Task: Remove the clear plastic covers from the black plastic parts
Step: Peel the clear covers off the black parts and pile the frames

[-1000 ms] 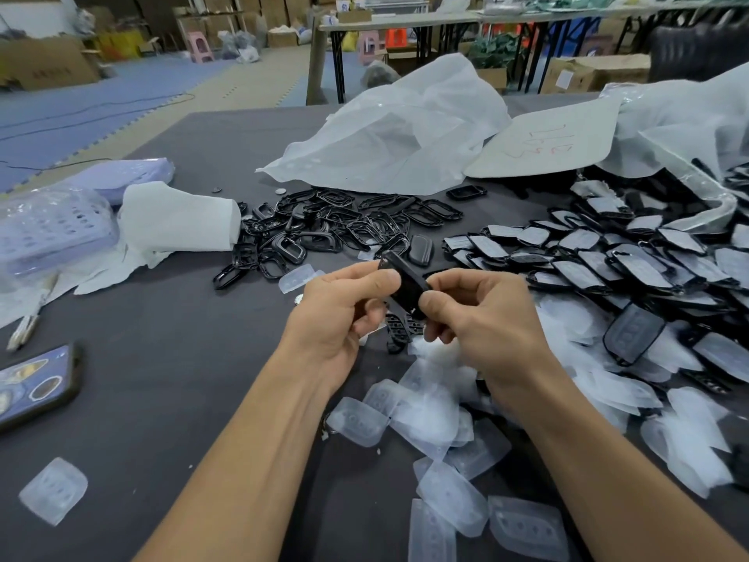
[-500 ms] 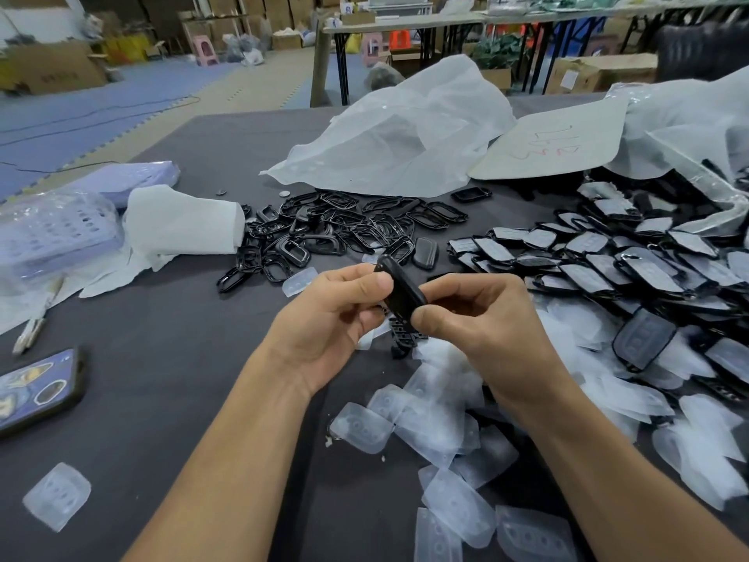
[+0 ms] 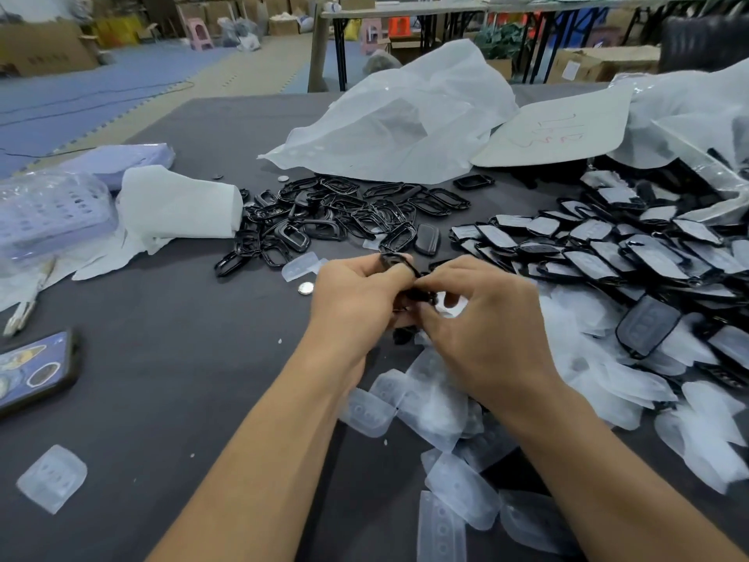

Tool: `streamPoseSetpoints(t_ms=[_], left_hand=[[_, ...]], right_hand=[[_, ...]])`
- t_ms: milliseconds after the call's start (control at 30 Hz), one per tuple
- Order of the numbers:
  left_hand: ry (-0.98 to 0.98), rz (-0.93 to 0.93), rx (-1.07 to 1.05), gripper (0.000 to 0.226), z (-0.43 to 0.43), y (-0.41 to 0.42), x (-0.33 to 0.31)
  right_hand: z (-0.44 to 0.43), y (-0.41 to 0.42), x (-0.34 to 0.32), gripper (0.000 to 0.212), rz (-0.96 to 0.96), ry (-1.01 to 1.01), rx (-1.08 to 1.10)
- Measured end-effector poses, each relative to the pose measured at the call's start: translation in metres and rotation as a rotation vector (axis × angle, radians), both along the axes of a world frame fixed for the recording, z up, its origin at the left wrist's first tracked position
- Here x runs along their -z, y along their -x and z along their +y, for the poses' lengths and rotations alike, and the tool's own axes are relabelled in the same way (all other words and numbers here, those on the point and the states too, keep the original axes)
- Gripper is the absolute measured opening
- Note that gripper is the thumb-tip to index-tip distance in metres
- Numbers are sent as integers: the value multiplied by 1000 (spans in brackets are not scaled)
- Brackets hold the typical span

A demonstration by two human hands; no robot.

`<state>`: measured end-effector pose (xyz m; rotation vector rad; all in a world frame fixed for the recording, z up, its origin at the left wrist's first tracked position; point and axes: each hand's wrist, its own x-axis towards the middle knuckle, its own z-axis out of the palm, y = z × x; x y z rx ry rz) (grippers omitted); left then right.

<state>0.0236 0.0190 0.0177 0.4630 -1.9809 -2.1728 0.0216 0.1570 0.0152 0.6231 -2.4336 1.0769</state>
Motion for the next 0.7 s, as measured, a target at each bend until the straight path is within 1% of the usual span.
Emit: streamPoseSetpoints(t_ms=[33,67,133,200,267,300,367,433,500,567,600,633,667,700], left_hand=[[31,-6,-50,15,-4,1,1],[56,-8,-92,17,-9,2,2],[55,-19,-158,25,-21,5,1],[40,-45,-192,28,-33,7,0],[36,-53,-186,27,-40,8,0],[41,-47,-180,26,-41,8,0],[81,-30,-173,28,-42,7,-1],[144,-1,-163,31,-42,6,-3],[201,21,-158,33,-42,4,-6],[221,29,-163,34,-42,0,-9],[224,28,-156,34,-42,-4,-9],[230,24,-139,34,-43,-10,-7],[235,20,-117,34,-44,-15,-4],[227,17,-95,34,-45,-22,0]], right_hand=[[-1,-3,-2,18,-29,-14,-13],[-2,-6,-5,15,-42,-24,-16],[-3,-11,-10,3,-93,-89,-44],[-6,-18,-12,18,-187,-245,-116],[-9,-25,-14,23,-240,-368,-189],[-11,-27,-15,26,-265,-396,-215],[-14,-30,-16,34,-310,-421,-258],[-19,-33,-16,35,-317,-432,-294],[-23,-35,-14,25,-301,-424,-338],[-27,-40,-13,8,-287,-440,-383],[-28,-43,-12,7,-282,-451,-401],[-28,-46,-10,11,-286,-454,-419],[-28,-47,-9,14,-301,-425,-428],[-26,-46,-9,16,-333,-344,-417]])
